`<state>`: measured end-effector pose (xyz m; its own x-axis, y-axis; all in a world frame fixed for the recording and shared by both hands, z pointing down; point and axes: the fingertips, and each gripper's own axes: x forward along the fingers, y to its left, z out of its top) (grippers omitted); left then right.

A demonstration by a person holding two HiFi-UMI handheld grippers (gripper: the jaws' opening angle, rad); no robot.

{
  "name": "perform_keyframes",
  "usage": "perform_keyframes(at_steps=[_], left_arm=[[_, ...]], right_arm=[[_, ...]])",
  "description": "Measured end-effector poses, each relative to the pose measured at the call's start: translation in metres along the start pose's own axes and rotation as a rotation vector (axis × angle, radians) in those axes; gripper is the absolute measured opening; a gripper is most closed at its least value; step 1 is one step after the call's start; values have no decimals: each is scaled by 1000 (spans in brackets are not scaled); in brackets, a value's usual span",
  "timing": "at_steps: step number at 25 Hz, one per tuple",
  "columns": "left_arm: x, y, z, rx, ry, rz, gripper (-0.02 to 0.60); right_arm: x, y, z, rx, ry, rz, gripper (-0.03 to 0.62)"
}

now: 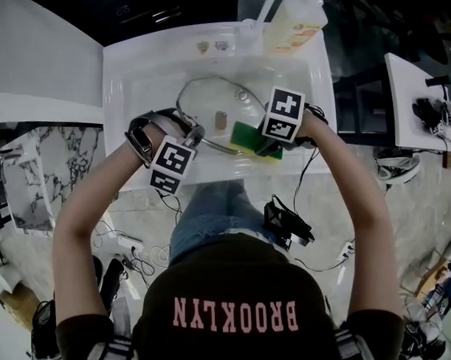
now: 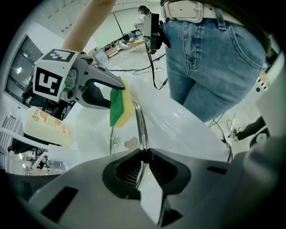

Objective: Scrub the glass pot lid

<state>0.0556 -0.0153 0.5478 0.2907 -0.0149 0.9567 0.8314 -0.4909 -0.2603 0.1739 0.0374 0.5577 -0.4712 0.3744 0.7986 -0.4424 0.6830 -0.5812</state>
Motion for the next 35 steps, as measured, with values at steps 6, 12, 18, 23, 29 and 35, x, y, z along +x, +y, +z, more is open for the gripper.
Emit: perform_keyframes(at_steps=[6,12,18,23,29,35], left_arm=[[0,1,1,-7,-1,11,51],[1,2,1,-10,-6,21,51],[1,2,1,-10,-13,26,51],[1,2,2,-9,-27,30,51],[1,2,2,-9,-38,39,51],[1,2,2,-9,-41,45,51]], right_arm=[[14,-10,-7,-2,92,36,272],[16,-19,-11,-9,141,63,272],[19,-45,-24,-49,232,-10,272],[20,-87,-46,-111,362,-178,272],[16,-132,-53,-78,328,-366,272],[4,-159,-59,11,243,-562,272]])
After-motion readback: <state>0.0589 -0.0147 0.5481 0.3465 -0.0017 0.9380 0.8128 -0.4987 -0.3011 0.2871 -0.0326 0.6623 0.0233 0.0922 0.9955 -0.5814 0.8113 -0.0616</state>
